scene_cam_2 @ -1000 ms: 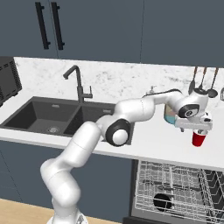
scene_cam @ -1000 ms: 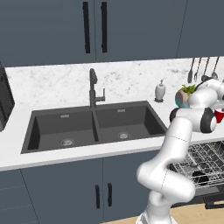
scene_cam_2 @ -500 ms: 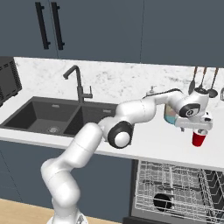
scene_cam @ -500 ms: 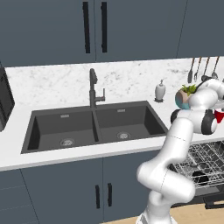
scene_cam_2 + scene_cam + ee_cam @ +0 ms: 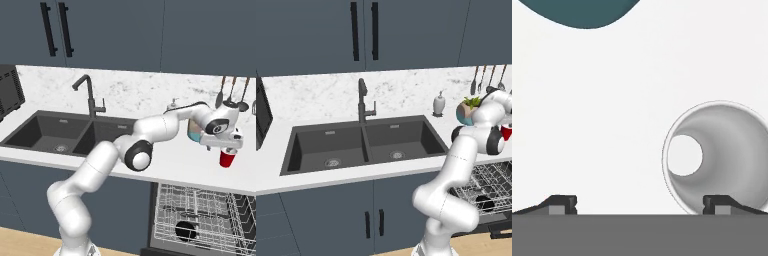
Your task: Pick up the cup and bowl from the counter, place them in the dishwasher, and close the dishwasher door.
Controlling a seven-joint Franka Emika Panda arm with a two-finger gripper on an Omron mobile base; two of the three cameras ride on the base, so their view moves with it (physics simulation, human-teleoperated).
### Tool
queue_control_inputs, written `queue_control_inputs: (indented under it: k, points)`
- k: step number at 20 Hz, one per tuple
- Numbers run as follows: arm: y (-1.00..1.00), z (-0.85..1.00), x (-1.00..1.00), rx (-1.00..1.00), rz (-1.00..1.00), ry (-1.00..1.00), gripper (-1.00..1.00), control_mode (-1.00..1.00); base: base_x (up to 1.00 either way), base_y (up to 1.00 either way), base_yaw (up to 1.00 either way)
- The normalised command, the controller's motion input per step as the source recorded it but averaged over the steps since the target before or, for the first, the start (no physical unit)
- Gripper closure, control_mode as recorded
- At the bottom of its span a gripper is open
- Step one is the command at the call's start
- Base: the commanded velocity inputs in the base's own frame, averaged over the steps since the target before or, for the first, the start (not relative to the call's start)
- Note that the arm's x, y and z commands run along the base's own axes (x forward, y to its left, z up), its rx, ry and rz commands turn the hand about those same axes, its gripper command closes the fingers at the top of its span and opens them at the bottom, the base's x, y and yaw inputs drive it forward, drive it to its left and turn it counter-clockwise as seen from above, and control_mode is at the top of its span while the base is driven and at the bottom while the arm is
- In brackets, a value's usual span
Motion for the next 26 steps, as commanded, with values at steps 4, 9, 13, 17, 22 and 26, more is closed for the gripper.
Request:
queue_control_inputs:
  k: [4, 9, 13, 17, 22, 26]
  points:
    - [0.0, -0.25, 0.03, 0.0, 0.01, 0.0, -1.0, -1.0, 0.0, 0.0, 0.0]
    - [0.01, -0.21, 0.0, 0.0, 0.01, 0.0, -1.0, -1.0, 0.0, 0.0, 0.0]
    - [0.0, -0.14, 0.0, 0.0, 0.02, 0.0, -1.0, -1.0, 0.0, 0.0, 0.0]
    - [-0.03, -0.29, 0.0, 0.01, 0.02, 0.02, -1.0, -1.0, 0.0, 0.0, 0.0]
    - [0.0, -0.33, 0.0, 0.04, 0.0, 0.02, -1.0, -1.0, 0.0, 0.0, 0.0]
    - [0.0, -0.28, 0.0, 0.02, 0.0, 0.03, 1.0, -1.0, 0.0, 0.0, 0.0]
